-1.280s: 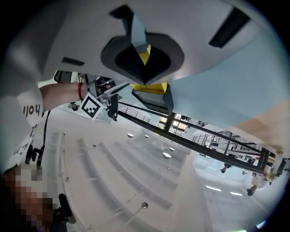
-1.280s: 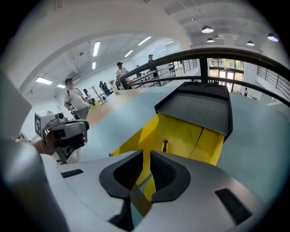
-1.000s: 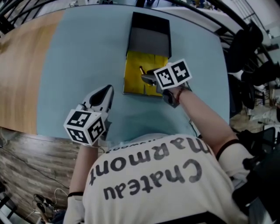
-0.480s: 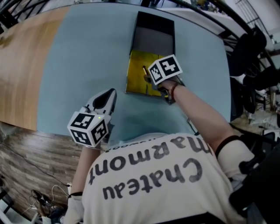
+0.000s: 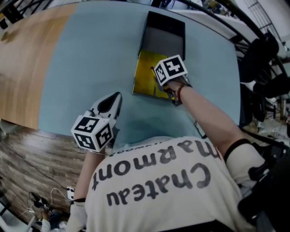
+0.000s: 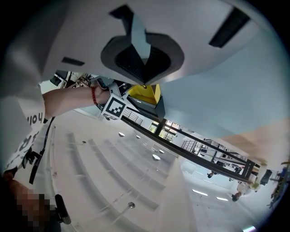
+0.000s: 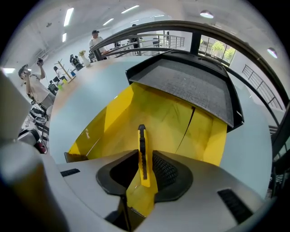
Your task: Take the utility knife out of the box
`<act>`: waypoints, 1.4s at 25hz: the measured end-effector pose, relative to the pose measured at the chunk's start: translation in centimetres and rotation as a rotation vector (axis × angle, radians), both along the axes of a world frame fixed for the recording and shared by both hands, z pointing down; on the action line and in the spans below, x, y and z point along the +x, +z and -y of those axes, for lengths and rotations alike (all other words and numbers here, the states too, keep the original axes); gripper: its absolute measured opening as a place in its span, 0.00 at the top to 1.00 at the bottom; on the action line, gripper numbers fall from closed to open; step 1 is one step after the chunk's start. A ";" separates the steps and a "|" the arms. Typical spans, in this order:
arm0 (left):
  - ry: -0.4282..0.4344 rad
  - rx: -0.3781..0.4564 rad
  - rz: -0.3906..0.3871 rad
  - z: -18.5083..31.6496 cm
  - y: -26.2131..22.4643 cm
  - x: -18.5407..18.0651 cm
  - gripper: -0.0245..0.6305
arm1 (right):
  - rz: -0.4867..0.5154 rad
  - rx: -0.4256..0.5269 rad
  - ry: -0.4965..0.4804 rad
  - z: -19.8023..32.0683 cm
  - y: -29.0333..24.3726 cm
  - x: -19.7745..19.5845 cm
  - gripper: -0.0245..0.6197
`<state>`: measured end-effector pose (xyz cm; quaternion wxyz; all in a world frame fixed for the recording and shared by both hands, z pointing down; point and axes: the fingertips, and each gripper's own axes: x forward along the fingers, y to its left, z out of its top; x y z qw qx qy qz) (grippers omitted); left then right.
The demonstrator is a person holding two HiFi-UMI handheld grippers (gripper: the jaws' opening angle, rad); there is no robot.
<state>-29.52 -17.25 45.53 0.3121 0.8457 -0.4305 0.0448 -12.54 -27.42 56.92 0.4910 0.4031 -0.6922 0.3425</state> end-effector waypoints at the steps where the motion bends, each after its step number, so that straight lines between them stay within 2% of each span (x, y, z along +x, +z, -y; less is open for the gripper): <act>1: -0.003 0.000 -0.002 -0.1 0.0 -0.1 0.96 | -0.002 0.002 0.001 0.0 0.0 0.0 0.79; 6: -0.010 0.007 -0.002 -0.4 -0.2 -0.4 0.96 | -0.010 0.005 0.022 0.0 0.0 0.3 0.83; 14: -0.019 0.007 0.004 -1.2 -0.3 -0.9 0.96 | 0.062 0.006 0.054 -0.8 -0.5 -0.6 0.83; 23: -0.024 0.026 0.002 -2.2 -1.2 -0.6 0.96 | 0.297 0.198 0.077 -1.3 -5.5 -2.7 0.84; 28: -0.017 0.045 0.007 -2.7 -2.2 0.3 0.96 | 0.385 0.241 0.090 -1.6 -6.8 -2.1 0.84; 35: -0.021 0.067 0.068 -4.8 -3.5 2.5 0.96 | 0.467 0.247 0.103 -3.2 -7.9 -0.4 0.84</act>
